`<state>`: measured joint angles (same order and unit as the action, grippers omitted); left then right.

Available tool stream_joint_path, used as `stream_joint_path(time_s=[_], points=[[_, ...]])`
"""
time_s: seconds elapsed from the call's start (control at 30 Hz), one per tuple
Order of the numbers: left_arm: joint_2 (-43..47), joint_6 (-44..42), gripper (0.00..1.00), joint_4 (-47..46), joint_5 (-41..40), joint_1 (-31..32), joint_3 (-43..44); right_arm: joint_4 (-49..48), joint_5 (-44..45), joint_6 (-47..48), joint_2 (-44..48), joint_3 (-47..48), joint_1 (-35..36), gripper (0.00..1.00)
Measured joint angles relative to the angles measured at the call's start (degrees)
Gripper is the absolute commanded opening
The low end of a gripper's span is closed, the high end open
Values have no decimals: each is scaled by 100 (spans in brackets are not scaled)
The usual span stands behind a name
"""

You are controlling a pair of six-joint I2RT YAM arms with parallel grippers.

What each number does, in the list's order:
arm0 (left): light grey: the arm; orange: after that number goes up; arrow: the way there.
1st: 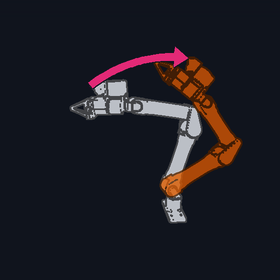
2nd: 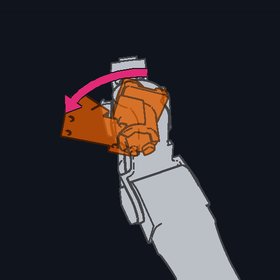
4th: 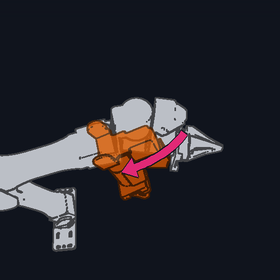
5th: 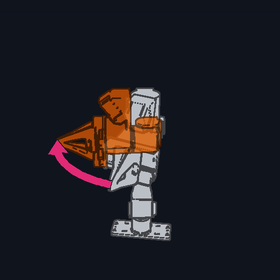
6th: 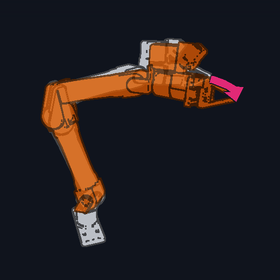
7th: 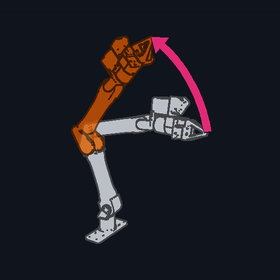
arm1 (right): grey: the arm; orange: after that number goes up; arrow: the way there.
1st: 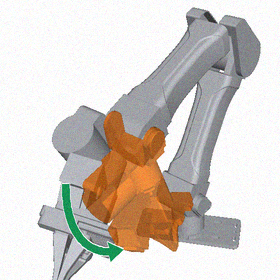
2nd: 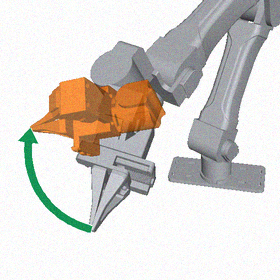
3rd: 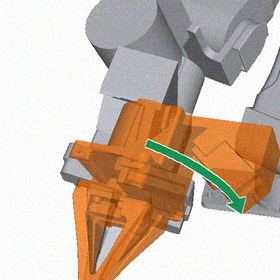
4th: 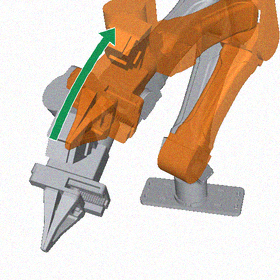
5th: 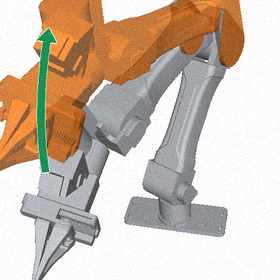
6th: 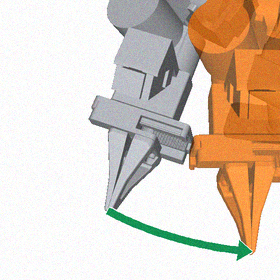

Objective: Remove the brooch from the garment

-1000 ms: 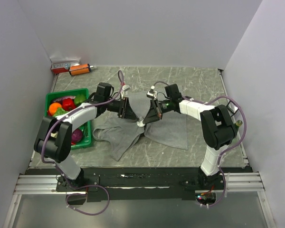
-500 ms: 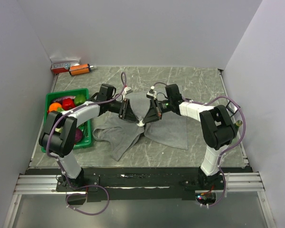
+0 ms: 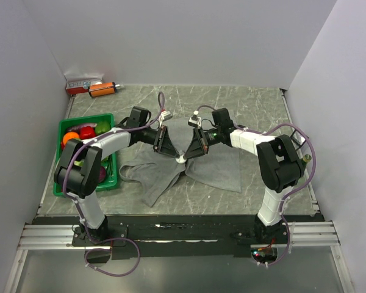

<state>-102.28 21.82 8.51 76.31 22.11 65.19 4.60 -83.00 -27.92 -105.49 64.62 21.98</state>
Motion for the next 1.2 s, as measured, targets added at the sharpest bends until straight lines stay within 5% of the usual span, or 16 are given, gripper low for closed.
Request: stream_joint_path(time_s=[0.73,1.03,1.2], points=[[4,-831,1,1012,-986,258,264,715,358,457,-83,57,0,0],[166,-1482,39,1526,-1624,380,448,1169,586,798,-181,269,37,0],[122,-1845,44,1858,-1128,175,999,1582,557,1141,-208,857,227,0]])
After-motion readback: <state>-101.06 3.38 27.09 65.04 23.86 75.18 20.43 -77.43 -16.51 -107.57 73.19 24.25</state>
